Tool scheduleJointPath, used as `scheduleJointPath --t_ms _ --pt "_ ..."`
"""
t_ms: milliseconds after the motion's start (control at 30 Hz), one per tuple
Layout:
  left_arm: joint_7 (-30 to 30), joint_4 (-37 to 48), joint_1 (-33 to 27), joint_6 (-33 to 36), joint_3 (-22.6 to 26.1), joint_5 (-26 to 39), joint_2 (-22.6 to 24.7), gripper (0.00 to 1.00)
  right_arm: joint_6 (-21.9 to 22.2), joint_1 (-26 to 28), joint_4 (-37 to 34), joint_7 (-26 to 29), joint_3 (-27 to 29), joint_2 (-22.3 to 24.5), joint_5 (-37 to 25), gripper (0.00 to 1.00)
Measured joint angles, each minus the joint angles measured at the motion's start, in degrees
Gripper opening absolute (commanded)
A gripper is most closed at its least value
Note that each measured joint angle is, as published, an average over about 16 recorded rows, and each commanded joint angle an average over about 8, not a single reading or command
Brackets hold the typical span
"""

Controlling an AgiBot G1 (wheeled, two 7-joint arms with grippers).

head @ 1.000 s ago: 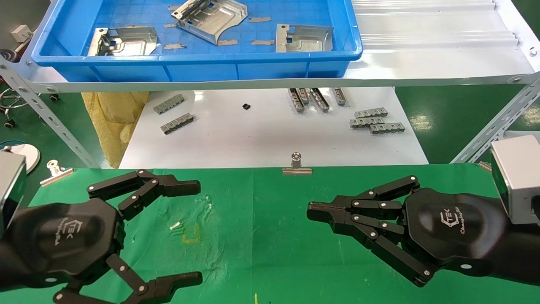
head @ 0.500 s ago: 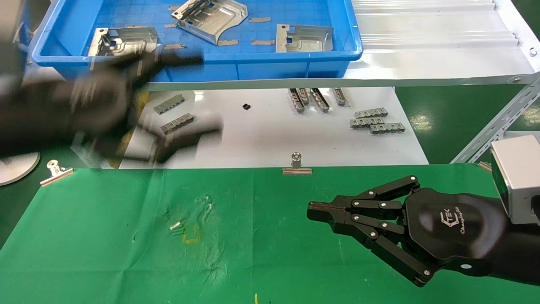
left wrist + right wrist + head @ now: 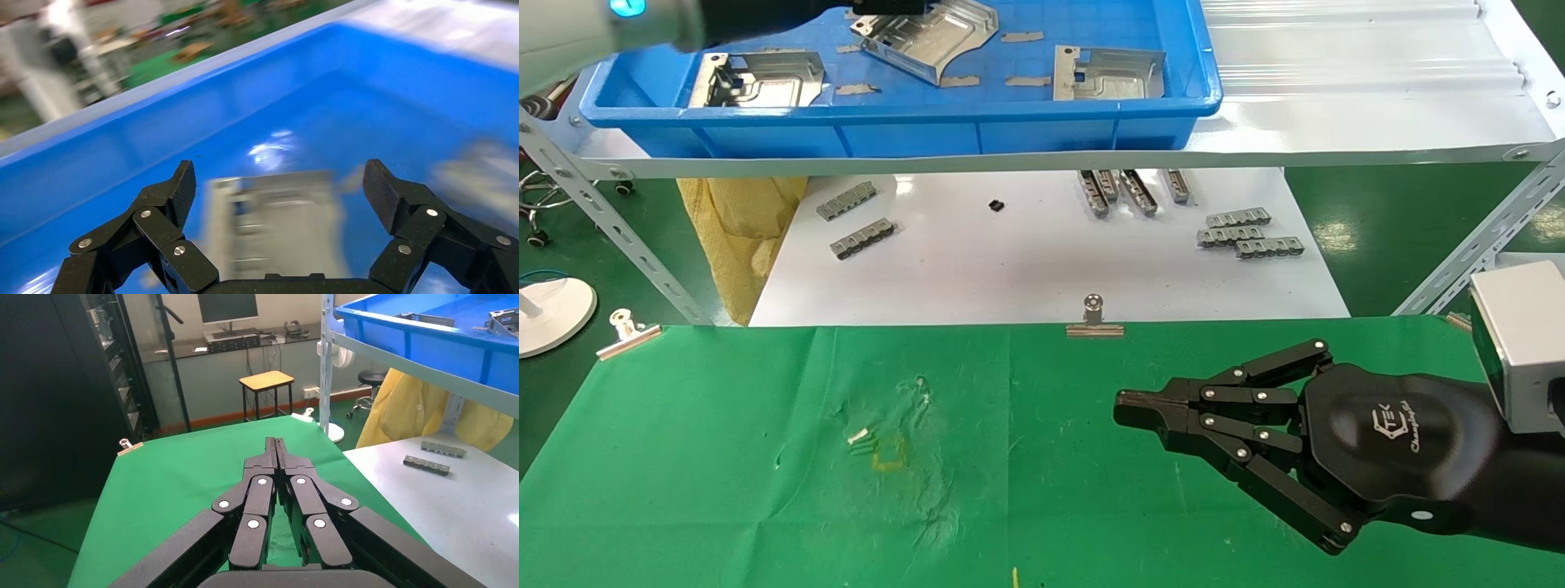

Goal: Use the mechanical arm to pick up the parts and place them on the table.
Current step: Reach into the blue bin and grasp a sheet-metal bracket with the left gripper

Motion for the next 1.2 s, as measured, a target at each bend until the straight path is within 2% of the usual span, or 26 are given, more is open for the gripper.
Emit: scheduleJointPath --t_ms 67,133,167,200,500,1200 --pt "0.68 3.75 -1.55 -3.66 0.53 1.31 2.11 0.35 0.0 0.0 0.0 0.0 0.0 0.0 0.0 0.98" --pt "1.14 6.66 -2.67 -6.56 1.02 2.35 3.81 0.11 0.0 0.0 0.0 0.0 0.0 0.0 0.0 1.0" --pt "1.31 7.87 -3.12 -7.72 1.25 2.79 4.52 0.03 0.0 0.0 0.0 0.0 0.0 0.0 0.0 1.0" --pt "1.42 8.9 -3.48 -8.65 1.46 3.16 5.11 0.0 0.0 0.0 0.0 0.0 0.0 0.0 0.0 1.0" --pt "1.01 13.27 -4.89 -11.63 3.08 5.43 7.48 0.0 0.0 0.0 0.0 0.0 0.0 0.0 0.0 1.0" --pt "-2.7 13.25 -4.47 -11.92 4.11 6.12 7.63 0.0 0.0 0.0 0.0 0.0 0.0 0.0 0.0 1.0"
